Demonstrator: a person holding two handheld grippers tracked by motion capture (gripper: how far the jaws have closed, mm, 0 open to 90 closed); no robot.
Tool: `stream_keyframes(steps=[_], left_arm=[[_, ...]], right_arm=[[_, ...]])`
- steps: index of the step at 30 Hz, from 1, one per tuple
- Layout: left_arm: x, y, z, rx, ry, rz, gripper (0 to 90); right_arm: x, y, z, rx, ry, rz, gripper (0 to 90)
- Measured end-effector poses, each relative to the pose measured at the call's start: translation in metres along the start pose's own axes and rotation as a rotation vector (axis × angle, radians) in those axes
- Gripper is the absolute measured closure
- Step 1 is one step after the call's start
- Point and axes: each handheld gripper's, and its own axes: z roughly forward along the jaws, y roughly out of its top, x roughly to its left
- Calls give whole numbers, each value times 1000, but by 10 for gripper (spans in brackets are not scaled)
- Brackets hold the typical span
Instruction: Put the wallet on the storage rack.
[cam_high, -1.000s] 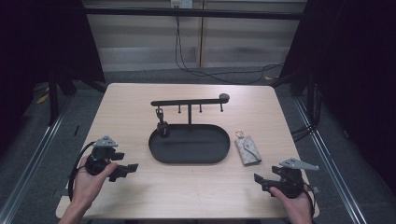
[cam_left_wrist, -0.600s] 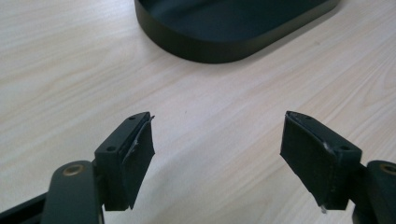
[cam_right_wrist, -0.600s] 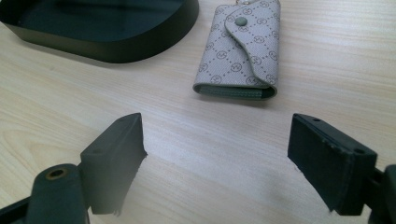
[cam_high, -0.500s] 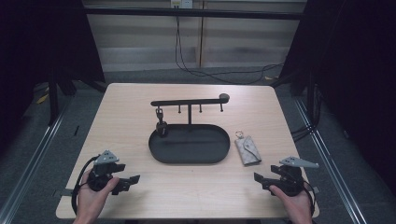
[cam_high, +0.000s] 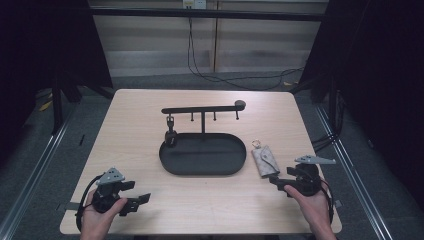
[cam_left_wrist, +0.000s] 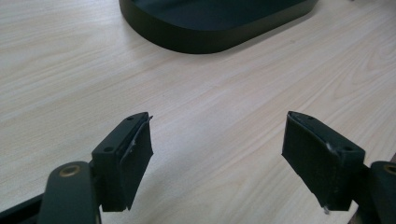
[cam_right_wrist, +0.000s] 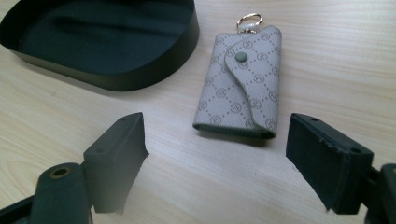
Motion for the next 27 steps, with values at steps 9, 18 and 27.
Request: stream_keyframes(steps=[9,18,27], left_arm=[[8,-8,-5,-45,-11,-44,233],[7,-7,1,-21,-28,-34,232],[3,-5,1,-40,-33,-24,232]], right_arm=[[-2,20,7,78,30,7,195],[7,43,25,198,25,-23,233],[4,64,40,293,12,-34,274]])
